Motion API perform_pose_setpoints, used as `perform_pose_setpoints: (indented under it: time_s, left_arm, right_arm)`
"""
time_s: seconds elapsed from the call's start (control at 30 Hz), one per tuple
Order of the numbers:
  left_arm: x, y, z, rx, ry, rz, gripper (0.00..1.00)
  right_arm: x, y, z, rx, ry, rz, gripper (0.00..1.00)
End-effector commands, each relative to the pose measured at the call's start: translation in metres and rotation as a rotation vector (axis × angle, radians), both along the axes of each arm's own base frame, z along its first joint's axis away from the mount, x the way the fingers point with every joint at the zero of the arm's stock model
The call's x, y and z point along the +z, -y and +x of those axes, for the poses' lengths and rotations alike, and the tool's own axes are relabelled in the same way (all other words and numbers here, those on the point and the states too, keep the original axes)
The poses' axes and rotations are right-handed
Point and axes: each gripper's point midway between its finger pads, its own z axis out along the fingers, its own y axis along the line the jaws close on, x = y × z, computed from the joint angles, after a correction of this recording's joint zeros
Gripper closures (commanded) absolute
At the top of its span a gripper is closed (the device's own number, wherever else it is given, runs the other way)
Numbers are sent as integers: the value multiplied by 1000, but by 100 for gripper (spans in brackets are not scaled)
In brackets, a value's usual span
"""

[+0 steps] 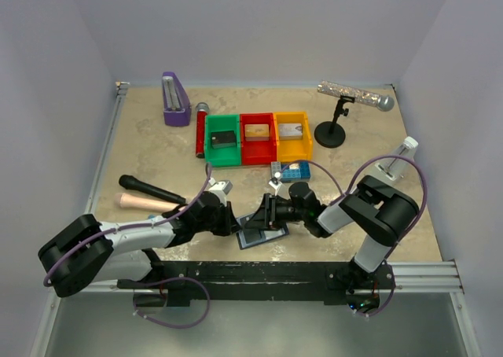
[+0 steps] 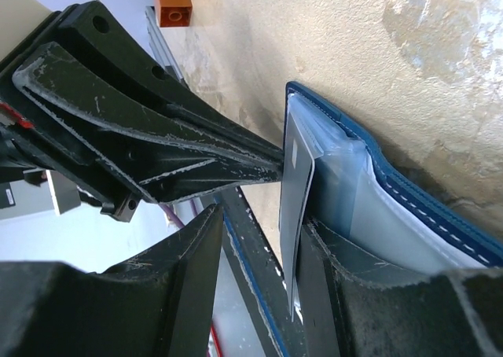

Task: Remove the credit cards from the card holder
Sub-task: Remove the credit card from the card holder.

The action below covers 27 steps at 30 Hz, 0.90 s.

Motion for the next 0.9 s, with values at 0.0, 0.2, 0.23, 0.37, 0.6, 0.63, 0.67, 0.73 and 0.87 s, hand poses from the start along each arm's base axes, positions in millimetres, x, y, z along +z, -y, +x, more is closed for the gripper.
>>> perform_pose_setpoints:
  time_s: [0.0, 0.2, 0.23, 0.37, 0.6, 0.63, 0.67, 0.73, 0.87]
  left_arm:
    - [3, 3, -3, -6, -6, -30, 88]
    - [1, -1, -3, 1, -7, -12, 79]
    - [1, -1, -3, 2, -5, -9, 79]
    - [3, -3, -3, 5, 4, -7, 80]
    - [2, -7, -3, 9, 7, 11, 86]
    - [1, -8, -3, 10, 5, 15, 87]
    - [0, -8, -3, 10, 5, 18, 89]
    - [-2, -10, -4, 13, 1, 27, 93]
    - [-5, -12, -3, 16, -2, 42, 100]
  right_arm:
    - [7, -10, -5, 47, 7, 23, 55]
    - [9, -6, -7, 46, 18, 12, 55]
    - [10, -5, -7, 46, 21, 4, 56]
    - [10, -2, -9, 46, 31, -18, 56]
    - [10, 0, -8, 39, 32, -26, 56]
    - [10, 0, -8, 39, 30, -26, 57]
    - [11, 0, -8, 39, 31, -25, 56]
    - [11, 0, -9, 39, 31, -27, 57]
    - [13, 1, -8, 36, 37, -27, 57]
